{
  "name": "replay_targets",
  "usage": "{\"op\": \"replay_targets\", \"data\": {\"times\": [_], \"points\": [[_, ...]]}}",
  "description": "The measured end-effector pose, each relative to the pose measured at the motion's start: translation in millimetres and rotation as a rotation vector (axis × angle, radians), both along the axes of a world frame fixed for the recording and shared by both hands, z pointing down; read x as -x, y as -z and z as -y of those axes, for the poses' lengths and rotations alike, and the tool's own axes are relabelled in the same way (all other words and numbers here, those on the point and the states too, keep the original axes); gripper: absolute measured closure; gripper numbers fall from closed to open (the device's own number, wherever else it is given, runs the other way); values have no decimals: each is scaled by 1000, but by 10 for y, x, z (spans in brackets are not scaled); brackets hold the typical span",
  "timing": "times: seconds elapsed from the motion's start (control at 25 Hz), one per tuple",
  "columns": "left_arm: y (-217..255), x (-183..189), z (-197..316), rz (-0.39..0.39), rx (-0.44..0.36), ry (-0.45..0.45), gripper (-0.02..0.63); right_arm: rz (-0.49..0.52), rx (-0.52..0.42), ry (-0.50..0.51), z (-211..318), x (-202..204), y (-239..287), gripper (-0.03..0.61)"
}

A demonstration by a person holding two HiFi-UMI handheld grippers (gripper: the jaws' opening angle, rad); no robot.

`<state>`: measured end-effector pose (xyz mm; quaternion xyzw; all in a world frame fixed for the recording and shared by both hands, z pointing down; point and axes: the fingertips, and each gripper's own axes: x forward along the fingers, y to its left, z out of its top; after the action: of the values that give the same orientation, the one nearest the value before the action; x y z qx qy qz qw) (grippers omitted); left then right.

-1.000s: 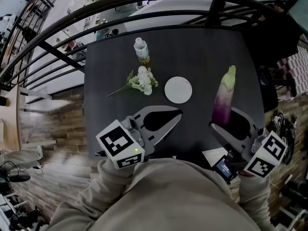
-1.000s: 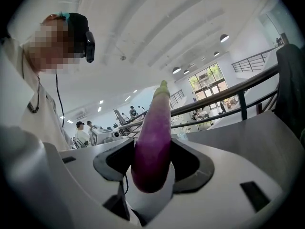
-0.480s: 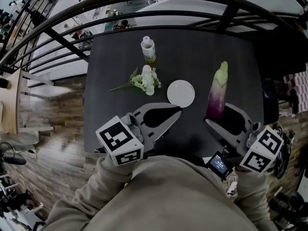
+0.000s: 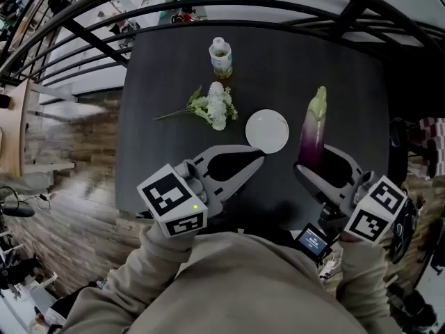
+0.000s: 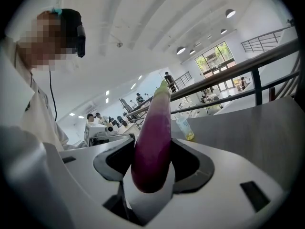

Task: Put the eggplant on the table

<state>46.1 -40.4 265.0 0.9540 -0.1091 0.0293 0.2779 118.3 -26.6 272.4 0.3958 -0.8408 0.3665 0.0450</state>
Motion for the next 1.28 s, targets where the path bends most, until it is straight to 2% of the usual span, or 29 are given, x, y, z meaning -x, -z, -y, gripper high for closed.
{"op": "replay_targets", "data": {"times": [0.84, 1.28], "points": [[-578, -16, 321, 1, 110, 54, 609, -68, 180, 52, 437, -48, -1179, 330], [-1078, -97, 453, 12, 180, 71, 609, -99, 279, 69, 478, -87, -1771, 330]]}}
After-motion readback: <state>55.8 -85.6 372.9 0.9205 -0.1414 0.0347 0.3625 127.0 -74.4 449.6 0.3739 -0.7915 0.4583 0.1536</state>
